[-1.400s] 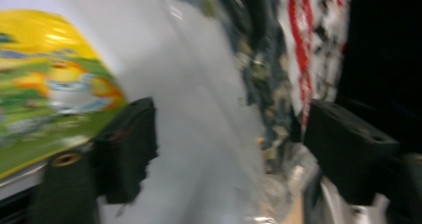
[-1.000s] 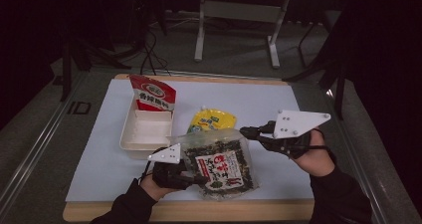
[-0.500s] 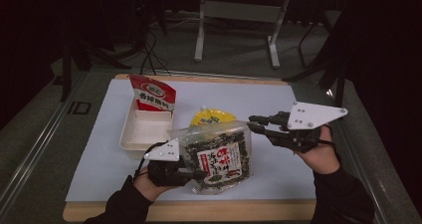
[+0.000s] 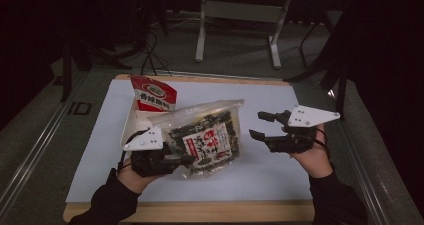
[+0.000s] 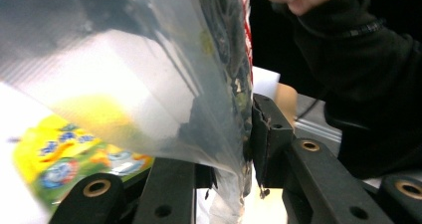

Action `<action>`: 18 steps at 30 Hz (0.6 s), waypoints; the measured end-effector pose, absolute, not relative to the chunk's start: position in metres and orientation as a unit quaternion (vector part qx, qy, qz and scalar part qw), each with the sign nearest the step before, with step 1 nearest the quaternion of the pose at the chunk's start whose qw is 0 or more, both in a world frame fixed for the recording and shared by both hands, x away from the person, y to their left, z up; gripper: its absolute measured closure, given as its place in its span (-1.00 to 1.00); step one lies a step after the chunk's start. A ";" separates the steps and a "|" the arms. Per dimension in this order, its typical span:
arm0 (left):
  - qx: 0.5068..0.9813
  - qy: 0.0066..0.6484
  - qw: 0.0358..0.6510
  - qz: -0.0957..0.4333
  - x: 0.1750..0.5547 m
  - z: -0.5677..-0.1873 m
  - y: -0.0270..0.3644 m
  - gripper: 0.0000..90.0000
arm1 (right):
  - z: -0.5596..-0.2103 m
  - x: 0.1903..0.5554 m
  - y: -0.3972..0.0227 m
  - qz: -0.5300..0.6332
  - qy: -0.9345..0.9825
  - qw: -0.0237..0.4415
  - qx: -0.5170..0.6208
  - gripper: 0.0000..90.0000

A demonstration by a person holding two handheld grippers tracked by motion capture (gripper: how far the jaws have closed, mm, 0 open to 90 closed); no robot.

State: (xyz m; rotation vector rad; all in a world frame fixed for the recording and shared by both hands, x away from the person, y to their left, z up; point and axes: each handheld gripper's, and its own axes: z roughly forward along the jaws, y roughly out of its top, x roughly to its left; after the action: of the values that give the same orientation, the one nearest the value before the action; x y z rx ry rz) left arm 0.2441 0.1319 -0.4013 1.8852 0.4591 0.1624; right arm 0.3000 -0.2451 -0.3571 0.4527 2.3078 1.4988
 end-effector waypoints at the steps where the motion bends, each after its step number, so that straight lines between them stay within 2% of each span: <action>1: 0.800 0.197 0.562 0.075 0.245 -0.398 0.136 0.67 | -0.362 0.303 -0.247 0.532 0.813 0.168 0.167 -0.20; 3: 0.797 0.205 0.561 0.087 0.247 -0.393 0.143 0.67 | -0.370 0.306 -0.250 0.532 0.811 0.164 0.180 -0.32; 7: 0.794 0.217 0.555 0.118 0.250 -0.383 0.156 0.68 | -0.381 0.312 -0.259 0.545 0.803 0.137 0.198 -0.46; 13: 0.787 0.247 0.540 0.166 0.258 -0.371 0.183 0.68 | -0.392 0.315 -0.267 0.555 0.797 0.120 0.206 -0.63; 18: 0.784 0.270 0.525 0.191 0.267 -0.370 0.205 0.68 | -0.397 0.317 -0.273 0.559 0.796 0.110 0.203 -0.68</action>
State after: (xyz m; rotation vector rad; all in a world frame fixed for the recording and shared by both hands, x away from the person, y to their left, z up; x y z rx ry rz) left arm 0.2675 0.2047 -0.3701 1.8769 0.6457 0.4567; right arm 0.3172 -0.2730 -0.3969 0.5968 2.3405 1.6444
